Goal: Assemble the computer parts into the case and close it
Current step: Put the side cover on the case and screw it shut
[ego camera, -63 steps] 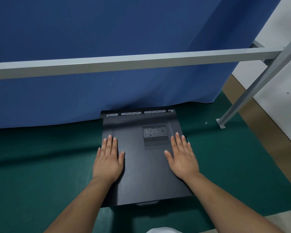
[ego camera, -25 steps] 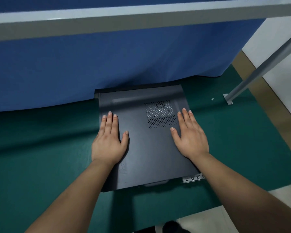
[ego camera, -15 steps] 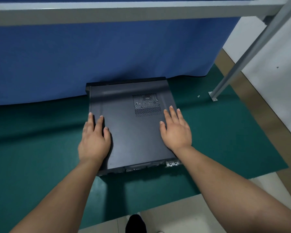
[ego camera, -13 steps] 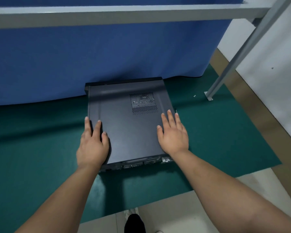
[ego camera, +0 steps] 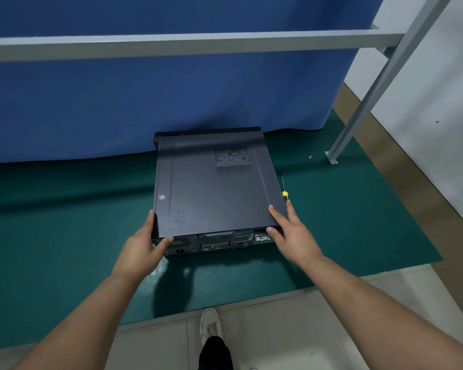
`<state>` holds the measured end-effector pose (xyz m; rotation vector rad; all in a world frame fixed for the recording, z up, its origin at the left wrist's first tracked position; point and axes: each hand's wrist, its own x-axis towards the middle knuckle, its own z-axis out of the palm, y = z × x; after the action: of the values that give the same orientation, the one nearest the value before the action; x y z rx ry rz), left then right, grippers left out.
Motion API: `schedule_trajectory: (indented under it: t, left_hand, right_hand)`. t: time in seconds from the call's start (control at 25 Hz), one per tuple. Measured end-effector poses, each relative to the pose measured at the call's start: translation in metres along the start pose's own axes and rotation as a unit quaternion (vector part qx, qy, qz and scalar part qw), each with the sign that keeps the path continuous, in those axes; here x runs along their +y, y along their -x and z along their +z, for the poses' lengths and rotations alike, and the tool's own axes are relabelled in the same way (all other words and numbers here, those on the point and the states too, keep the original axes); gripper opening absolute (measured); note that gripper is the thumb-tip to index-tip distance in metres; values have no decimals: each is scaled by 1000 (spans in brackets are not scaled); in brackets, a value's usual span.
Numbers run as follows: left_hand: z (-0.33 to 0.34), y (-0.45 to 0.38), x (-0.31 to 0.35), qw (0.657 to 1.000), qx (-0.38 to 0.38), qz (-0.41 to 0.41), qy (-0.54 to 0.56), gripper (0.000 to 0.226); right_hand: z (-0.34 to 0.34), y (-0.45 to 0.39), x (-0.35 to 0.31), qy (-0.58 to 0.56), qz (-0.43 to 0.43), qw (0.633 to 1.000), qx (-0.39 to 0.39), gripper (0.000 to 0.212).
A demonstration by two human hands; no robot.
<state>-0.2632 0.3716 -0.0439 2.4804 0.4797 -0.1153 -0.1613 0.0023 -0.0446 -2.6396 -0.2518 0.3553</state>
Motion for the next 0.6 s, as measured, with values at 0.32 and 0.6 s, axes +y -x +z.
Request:
schedule_trajectory:
  t: [0.32,0.6]
  left_hand:
    - [-12,-17,-5,998,-12,-39,42,87]
    - [-24,-21,-7,998,-51,-17,15,84]
  right_hand:
    - [-5,-14,8,-27,-11,999,30,53]
    - [-19,-16,15,13,-29,999,-16,51]
